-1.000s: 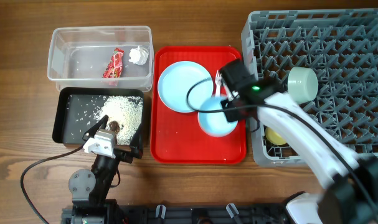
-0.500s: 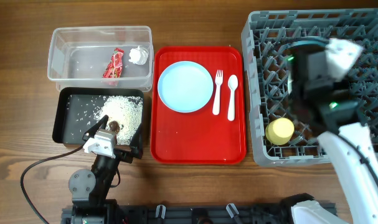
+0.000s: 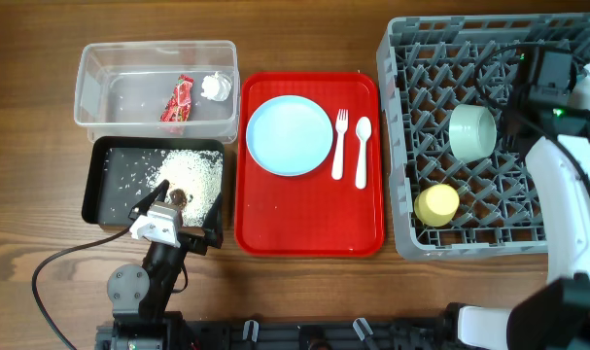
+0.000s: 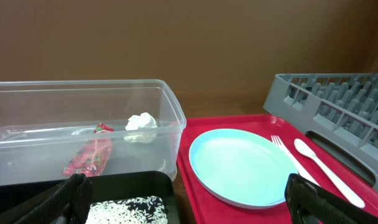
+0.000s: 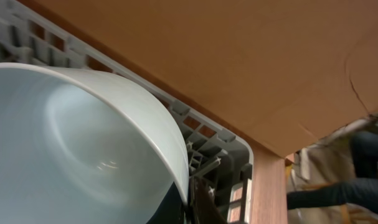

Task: Sort waste into correct bins and load items into the dishwasher rack
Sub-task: 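Lift the light-blue bowl and carry it over the grey rack, then lower the light-blue bowl into a rack slot and open the right gripper, then reach the right gripper to the light-blue plate and grasp its edge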

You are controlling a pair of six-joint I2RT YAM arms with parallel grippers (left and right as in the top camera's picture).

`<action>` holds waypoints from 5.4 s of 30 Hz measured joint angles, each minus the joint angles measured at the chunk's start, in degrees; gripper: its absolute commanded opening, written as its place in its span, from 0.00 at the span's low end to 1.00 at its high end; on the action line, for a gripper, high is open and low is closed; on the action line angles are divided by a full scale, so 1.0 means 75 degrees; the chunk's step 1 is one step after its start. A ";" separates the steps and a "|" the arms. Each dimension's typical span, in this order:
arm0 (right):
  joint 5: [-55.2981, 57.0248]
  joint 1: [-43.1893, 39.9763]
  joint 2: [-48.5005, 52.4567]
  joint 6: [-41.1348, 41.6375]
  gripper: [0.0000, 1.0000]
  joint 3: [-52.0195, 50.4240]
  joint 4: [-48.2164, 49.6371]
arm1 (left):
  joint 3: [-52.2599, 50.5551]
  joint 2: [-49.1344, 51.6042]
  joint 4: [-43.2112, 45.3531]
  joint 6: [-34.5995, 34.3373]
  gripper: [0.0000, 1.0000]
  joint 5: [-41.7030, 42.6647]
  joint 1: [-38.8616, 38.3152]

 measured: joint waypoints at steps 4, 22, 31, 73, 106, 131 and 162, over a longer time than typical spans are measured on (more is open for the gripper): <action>0.0038 -0.0358 0.0437 -0.0458 0.04 0.0000 0.0341 | 0.0000 0.0000 0.0003 0.0000 1.00 0.0000 0.0000; 0.0224 -0.0326 0.1647 -0.2165 0.04 0.0000 0.1378 | 0.0000 0.0000 0.0000 0.0000 1.00 0.0000 0.0000; 0.0822 0.0192 0.1801 -0.4234 0.04 0.0000 0.2777 | 0.0000 0.0000 0.0003 0.0000 1.00 0.0000 0.0000; 0.0833 0.0382 0.1842 -0.6239 0.04 -0.0740 0.3710 | 0.0000 0.0000 0.0003 0.0000 1.00 0.0000 0.0000; 0.0892 -0.0012 0.1842 -0.5709 0.04 -0.0740 0.3946 | 0.0000 0.0000 0.0003 0.0000 1.00 0.0000 0.0000; 0.1072 0.0670 0.2352 -0.5855 0.26 -0.0743 0.3695 | 0.0000 0.0000 0.0000 0.0000 1.00 0.0000 0.0000; -0.6196 0.5724 -0.0291 -0.3418 0.67 0.1137 -0.0408 | 0.0000 0.0000 0.0003 0.0000 1.00 0.0000 0.0000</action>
